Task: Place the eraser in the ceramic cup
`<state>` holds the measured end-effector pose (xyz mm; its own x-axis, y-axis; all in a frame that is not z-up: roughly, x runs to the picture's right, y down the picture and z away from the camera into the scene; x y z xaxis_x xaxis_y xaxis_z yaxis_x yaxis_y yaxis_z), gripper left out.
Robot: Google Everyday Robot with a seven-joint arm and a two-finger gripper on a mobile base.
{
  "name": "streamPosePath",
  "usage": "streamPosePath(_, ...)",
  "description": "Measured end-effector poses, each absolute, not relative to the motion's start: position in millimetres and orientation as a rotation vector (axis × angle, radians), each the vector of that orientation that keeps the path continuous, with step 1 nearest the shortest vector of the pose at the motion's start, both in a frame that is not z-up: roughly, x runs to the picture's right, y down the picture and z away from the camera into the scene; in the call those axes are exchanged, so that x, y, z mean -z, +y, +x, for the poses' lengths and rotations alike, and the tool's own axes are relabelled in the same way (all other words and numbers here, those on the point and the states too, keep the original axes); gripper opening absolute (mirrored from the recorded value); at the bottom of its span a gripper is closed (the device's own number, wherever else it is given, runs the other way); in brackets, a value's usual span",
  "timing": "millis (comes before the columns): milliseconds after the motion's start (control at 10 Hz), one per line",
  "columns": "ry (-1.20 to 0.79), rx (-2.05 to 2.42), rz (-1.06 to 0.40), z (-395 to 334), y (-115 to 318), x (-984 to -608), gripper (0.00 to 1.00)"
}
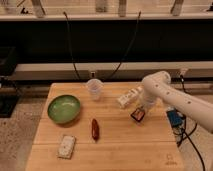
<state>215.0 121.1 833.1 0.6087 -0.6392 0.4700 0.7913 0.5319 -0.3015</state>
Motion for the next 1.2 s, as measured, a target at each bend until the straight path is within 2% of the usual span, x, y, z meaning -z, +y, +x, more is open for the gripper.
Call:
streamPosePath(400, -0.363, 1.054, -0.360, 171, 83, -826, 0.00)
streamPosePath(800, -0.436, 1.197, -0.195, 142, 38, -850, 0.00)
streamPosePath(1200, -0.472, 1.258, -0.089, 123, 6, -859, 0.00)
